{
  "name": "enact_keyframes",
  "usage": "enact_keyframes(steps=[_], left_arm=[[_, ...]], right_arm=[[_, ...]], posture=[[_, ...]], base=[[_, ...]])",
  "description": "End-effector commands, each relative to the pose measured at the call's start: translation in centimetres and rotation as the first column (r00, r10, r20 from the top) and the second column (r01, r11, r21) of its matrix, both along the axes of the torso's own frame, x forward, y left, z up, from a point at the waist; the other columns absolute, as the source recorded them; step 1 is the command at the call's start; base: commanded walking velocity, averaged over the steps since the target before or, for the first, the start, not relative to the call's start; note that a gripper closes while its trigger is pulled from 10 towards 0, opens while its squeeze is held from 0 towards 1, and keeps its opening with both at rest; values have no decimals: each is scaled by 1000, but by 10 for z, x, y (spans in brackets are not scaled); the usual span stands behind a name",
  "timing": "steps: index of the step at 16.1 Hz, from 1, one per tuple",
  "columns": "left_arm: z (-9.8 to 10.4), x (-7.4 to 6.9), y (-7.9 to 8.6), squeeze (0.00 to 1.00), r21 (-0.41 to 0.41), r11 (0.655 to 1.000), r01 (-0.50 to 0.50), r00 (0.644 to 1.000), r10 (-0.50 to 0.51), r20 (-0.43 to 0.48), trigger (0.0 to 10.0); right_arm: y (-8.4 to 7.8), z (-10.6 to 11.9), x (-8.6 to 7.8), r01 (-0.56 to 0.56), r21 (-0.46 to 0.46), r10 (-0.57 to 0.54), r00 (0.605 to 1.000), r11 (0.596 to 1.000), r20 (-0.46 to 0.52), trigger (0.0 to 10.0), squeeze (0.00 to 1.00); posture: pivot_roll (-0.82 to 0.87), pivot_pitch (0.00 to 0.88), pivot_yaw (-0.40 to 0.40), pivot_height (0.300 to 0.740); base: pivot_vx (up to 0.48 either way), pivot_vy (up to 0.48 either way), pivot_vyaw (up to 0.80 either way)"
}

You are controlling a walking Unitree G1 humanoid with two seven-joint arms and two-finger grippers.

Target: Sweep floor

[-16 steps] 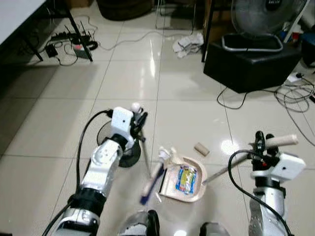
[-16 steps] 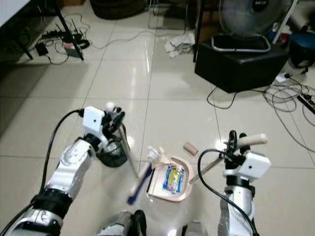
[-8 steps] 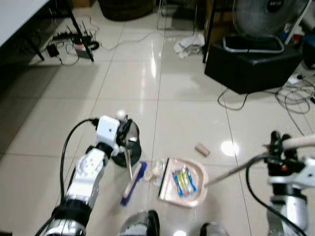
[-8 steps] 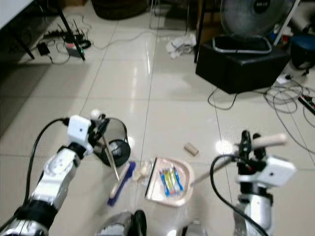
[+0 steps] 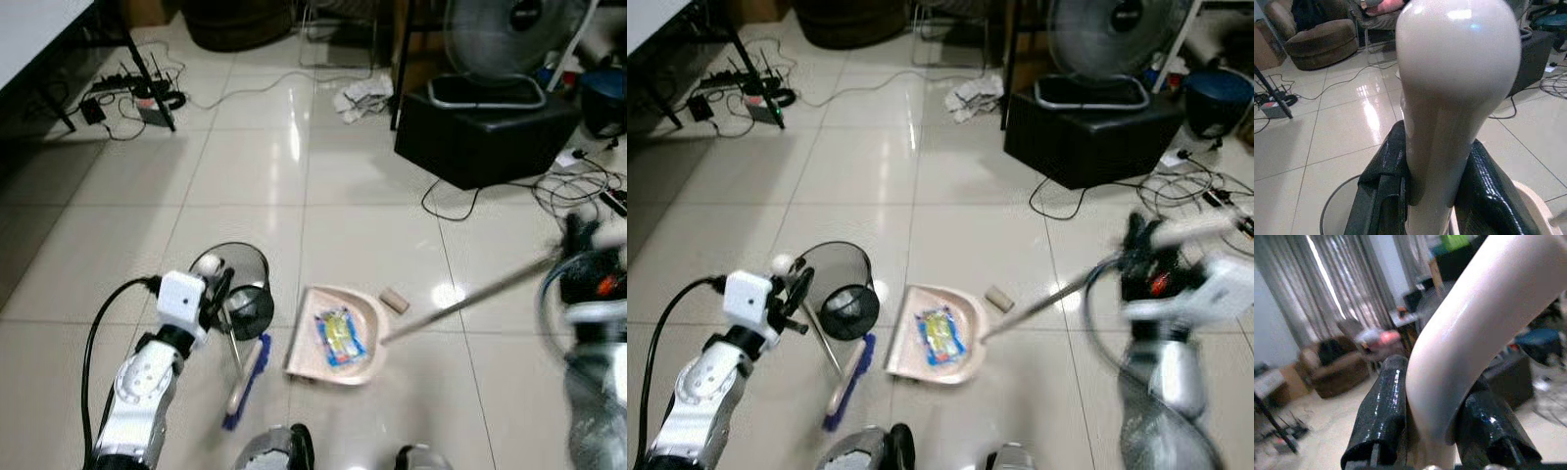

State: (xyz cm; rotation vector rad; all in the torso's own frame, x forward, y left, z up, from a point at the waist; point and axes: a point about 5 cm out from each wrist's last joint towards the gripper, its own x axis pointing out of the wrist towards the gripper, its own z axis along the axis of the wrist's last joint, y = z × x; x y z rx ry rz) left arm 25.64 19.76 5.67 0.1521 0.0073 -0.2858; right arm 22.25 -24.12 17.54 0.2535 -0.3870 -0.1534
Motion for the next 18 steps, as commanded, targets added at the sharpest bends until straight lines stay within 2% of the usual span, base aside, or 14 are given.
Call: enact_keyframes(steps=[1,2,4,5,6,9,11,12,14,16,18], left_arm=[[-5,-7,8,0,10,1000,-11,999,11,-37,10000],[-8,-13,13,0,14,999,-34,998,34,-49,10000],[-13,-19,22,0,14,997,-82,995,82,-55,10000],[-14,-22,24,0,28,997,-69,995,71,-66,10000],[-16,-26,27,0,47,997,-61,995,64,-74,10000],[-19,-34,44,0,57,986,-159,984,162,-67,10000],[-18,-36,64,0,77,957,-281,958,285,-41,10000],[-14,-36,71,0,78,946,-313,949,316,-19,10000],[-3,-36,71,0,62,944,-324,946,324,23,10000],[10,-25,64,0,55,949,-312,949,308,64,10000],[9,-13,55,0,70,949,-308,951,304,55,10000]], right_arm=[[1,18,0,-15,24,13,998,1000,67,10000,0],[4,37,9,-54,12,52,994,998,98,10000,0],[7,60,26,-89,-3,89,989,996,116,10000,0],[7,68,32,-86,-14,87,988,996,127,10000,0],[9,74,37,-94,-22,96,985,995,141,10000,0],[10,86,48,-113,13,109,979,993,172,10000,0],[16,93,62,-140,32,132,976,990,176,10000,0],[18,94,66,-150,37,141,974,988,178,10000,0],[19,92,69,-147,44,137,975,988,172,10000,0],[17,85,72,-121,85,106,981,989,162,10000,0],[15,80,74,-92,131,72,986,987,151,10000,0]], posture=[[-30,75,114,740],[-30,69,107,740],[-31,63,90,740],[-27,60,80,740],[-23,59,72,740],[-7,61,57,740],[16,53,38,740],[19,52,34,740],[24,51,33,740],[25,46,44,740],[19,42,58,740]], base=[[0,0,0],[0,0,0],[0,0,0],[0,0,0],[0,0,0],[0,0,742],[0,0,800],[0,0,800],[0,0,800],[0,0,800],[0,0,356]])
